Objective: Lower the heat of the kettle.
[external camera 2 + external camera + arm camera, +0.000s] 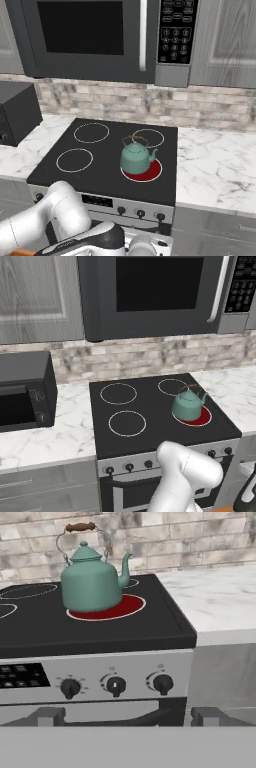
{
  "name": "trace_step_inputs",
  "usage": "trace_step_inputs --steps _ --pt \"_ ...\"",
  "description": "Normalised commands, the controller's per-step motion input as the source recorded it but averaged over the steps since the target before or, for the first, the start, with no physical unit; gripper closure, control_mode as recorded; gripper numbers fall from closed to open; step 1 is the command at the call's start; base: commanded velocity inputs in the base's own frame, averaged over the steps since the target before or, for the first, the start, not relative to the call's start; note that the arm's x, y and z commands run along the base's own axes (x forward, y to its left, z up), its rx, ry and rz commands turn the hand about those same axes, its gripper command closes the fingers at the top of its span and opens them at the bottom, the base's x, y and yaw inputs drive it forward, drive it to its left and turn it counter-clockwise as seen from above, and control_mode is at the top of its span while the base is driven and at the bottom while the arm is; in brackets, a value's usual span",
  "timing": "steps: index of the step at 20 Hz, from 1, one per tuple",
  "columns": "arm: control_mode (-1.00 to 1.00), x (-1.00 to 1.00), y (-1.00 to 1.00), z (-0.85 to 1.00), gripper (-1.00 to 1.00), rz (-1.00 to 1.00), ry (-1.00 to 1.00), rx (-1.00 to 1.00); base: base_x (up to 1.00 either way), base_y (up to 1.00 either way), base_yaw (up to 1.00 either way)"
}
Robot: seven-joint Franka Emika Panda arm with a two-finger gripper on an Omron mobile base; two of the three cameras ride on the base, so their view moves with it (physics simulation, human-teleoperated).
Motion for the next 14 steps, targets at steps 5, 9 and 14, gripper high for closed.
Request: trace_step_inputs --steps 5,9,14 --pt "-1.00 0.02 -0.04 -0.06 -1.00 0.00 -0.04 0.00 0.00 0.00 0.00" --pt "-1.00 0.07 -0.03 0.00 -1.00 0.00 -0.03 0.00 0.00 0.00 0.00" --pt "-1.00 0.08 -0.01 0.00 -1.00 0.00 0.00 0.00 0.00 0.00 0.00"
